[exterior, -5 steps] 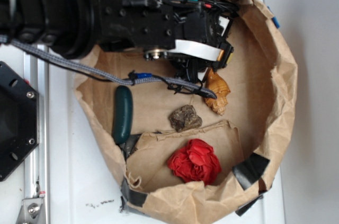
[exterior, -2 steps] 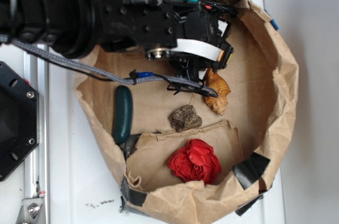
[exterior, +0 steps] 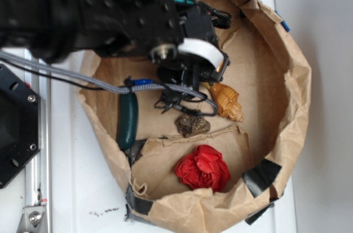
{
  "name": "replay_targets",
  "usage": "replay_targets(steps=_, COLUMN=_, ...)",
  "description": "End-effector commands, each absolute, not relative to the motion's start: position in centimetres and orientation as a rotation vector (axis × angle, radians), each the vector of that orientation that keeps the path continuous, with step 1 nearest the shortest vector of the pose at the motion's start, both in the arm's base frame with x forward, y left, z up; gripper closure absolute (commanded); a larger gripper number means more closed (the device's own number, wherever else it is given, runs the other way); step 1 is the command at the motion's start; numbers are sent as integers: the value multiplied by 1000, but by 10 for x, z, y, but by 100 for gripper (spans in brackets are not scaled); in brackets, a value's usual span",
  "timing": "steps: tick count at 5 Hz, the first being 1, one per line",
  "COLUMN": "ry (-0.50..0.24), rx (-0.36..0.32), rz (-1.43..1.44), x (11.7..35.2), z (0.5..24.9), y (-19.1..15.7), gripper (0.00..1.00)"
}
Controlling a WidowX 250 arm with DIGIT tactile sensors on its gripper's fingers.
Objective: Grab the green sponge.
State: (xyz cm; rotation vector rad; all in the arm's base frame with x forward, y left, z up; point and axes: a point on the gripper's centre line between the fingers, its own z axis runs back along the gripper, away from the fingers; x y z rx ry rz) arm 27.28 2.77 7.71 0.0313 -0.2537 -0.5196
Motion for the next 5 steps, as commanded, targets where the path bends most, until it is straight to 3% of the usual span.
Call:
replay_targets(steps=1, ry=-140, rx=-100, rz=-355, x=252, z=197, y=32, gripper=100)
replay_targets(steps=2, ry=-122, rx=-153, rz=-397, x=246, z=213, y=27, gripper=100)
replay_targets(steps=3, ry=-199, rx=-189, rz=-419, x=243, z=215, y=28, gripper=100)
replay_targets(steps=4, ry=-225, rx=-217, rz=-440, x=243, z=211, y=27, gripper=100)
replay_targets(steps=5, ry=-207, rx=-175, rz=-418, x=246, z=207, y=28, gripper=100)
